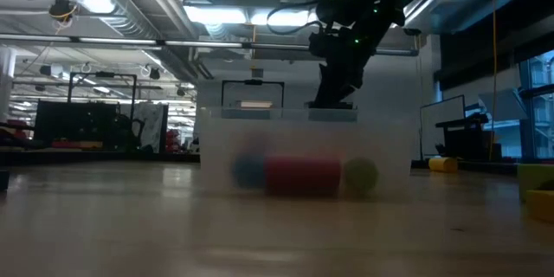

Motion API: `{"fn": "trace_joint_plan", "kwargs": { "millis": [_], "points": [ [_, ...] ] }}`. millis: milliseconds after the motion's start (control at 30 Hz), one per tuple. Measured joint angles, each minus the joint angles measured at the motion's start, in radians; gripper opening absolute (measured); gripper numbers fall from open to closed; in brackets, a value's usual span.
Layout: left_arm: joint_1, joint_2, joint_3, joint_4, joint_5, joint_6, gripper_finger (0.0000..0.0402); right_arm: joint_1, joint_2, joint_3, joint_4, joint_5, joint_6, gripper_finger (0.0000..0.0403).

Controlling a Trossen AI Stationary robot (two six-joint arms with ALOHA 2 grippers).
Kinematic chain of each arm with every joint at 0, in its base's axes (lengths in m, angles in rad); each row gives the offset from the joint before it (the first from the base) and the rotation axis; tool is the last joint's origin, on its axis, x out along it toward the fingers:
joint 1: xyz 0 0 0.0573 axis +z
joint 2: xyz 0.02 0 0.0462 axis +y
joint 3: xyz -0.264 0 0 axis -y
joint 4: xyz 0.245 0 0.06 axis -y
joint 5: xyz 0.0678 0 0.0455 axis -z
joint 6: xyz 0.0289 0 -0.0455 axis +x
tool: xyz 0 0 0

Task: Sort blocks by size
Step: Put the green cylindrical block into the transparent bin

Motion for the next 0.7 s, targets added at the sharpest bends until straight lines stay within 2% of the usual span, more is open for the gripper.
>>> {"fn": "trace_joint_plan", "kwargs": {
  "millis": [233,400,533,700],
  "points": [
    [-0.061,0.189,-0.001,0.16,-0.01,0.01,0.0188,0.0,0.0,0.0,-0.001,0.0,0.0,0.0211],
    [-0.095,0.275,-0.001,0.263,-0.008,0.038,0.0188,0.0,0.0,0.0,0.0,0.0,0.001,0.0211],
    [-0.117,0.311,-0.001,0.249,-0.008,0.025,0.0188,0.0,0.0,0.0,0.0,0.0,0.002,0.0211],
    [-0.134,0.322,-0.001,0.144,-0.008,0.022,0.0188,0.0,0.0,0.0,0.0,0.0,0.002,0.0211]
  ]
}}
